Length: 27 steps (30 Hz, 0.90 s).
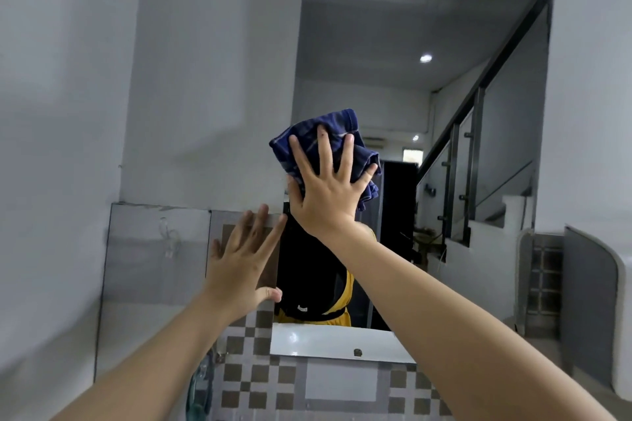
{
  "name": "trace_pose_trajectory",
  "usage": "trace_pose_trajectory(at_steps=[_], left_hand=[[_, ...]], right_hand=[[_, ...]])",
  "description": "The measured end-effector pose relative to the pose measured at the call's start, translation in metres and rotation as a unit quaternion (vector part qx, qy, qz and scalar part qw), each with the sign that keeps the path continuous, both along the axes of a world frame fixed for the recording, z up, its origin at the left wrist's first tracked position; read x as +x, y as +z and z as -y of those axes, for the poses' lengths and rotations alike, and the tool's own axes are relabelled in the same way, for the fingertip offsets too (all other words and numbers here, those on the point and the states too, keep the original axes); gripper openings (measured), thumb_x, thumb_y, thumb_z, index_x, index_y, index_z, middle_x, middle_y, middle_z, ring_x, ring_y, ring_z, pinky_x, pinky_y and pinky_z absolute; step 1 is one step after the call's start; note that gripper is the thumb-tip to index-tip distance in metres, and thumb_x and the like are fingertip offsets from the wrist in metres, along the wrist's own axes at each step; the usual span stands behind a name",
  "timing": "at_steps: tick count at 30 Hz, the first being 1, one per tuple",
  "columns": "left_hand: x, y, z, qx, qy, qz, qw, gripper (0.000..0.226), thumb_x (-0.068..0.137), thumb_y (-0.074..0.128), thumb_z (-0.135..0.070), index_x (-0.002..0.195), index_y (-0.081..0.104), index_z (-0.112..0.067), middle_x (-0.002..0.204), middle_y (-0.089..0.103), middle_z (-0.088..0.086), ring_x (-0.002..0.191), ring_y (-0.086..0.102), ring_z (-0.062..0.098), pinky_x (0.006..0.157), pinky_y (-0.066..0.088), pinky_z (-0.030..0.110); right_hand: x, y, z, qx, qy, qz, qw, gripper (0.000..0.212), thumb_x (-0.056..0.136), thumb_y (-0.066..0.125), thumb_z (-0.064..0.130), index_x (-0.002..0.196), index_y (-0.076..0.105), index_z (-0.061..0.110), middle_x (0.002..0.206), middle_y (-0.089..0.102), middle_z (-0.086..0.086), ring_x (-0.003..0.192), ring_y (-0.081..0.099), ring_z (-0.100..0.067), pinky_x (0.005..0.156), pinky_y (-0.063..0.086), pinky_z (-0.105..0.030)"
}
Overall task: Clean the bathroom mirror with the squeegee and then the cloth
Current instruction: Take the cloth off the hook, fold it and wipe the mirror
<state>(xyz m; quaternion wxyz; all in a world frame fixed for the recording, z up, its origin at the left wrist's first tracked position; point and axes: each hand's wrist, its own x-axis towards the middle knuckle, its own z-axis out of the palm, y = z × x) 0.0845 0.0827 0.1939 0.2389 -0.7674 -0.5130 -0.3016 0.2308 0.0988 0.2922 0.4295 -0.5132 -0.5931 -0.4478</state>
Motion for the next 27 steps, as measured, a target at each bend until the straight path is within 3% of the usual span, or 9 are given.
trace_pose_trajectory(at_steps=[3,7,11,18,21,27], left_hand=[[-0.001,0.0,0.0,0.005,-0.008,0.007,1.0,0.126,0.061,0.069,-0.065,0.139,-0.026,-0.041,0.149,-0.035,-0.007,0.137,-0.029,0.02,0.106,0.01,0.067],[-0.002,0.001,0.001,-0.003,-0.019,0.016,1.0,0.125,0.063,0.07,-0.063,0.137,-0.029,-0.043,0.148,-0.037,-0.01,0.136,-0.033,0.018,0.106,0.009,0.066],[-0.002,0.001,0.001,-0.018,-0.016,0.018,1.0,0.124,0.062,0.07,-0.063,0.137,-0.027,-0.044,0.15,-0.033,-0.011,0.137,-0.03,0.018,0.104,0.012,0.069],[0.003,0.003,0.006,-0.038,0.011,0.015,0.999,0.121,0.065,0.065,-0.066,0.136,-0.029,-0.043,0.146,-0.04,-0.011,0.135,-0.035,0.018,0.104,0.009,0.069],[0.004,0.004,0.008,-0.053,0.018,0.014,0.998,0.122,0.066,0.065,-0.065,0.133,-0.034,-0.044,0.142,-0.046,-0.013,0.132,-0.039,0.016,0.105,0.008,0.068],[0.006,0.002,0.006,-0.055,0.03,0.014,0.998,0.124,0.065,0.066,-0.064,0.132,-0.037,-0.043,0.142,-0.046,-0.011,0.133,-0.038,0.018,0.105,0.01,0.068]], right_hand=[[0.016,-0.004,0.003,0.018,0.01,0.08,0.997,0.057,0.09,0.043,0.051,0.146,0.032,0.042,0.158,0.029,-0.002,0.144,0.015,-0.043,0.104,-0.001,-0.071],[0.051,-0.01,0.007,0.004,-0.013,0.195,0.981,0.057,0.091,0.042,0.056,0.145,0.034,0.043,0.157,0.03,-0.001,0.144,0.019,-0.041,0.104,0.006,-0.075],[0.095,-0.018,0.016,0.005,-0.039,0.209,0.977,0.057,0.09,0.044,0.056,0.145,0.035,0.043,0.156,0.033,-0.002,0.144,0.022,-0.041,0.102,0.011,-0.076],[0.187,-0.028,0.025,0.002,-0.085,0.128,0.988,0.058,0.088,0.04,0.061,0.143,0.033,0.044,0.153,0.032,-0.004,0.142,0.022,-0.043,0.102,0.01,-0.08],[0.223,-0.032,0.031,-0.014,-0.103,0.063,0.993,0.058,0.089,0.032,0.062,0.143,0.032,0.042,0.153,0.034,-0.008,0.142,0.02,-0.044,0.102,0.012,-0.079],[0.273,-0.051,0.042,-0.025,-0.091,-0.11,0.989,0.064,0.086,0.031,0.056,0.147,0.023,0.042,0.16,0.015,-0.004,0.147,0.004,-0.037,0.106,0.007,-0.076]])
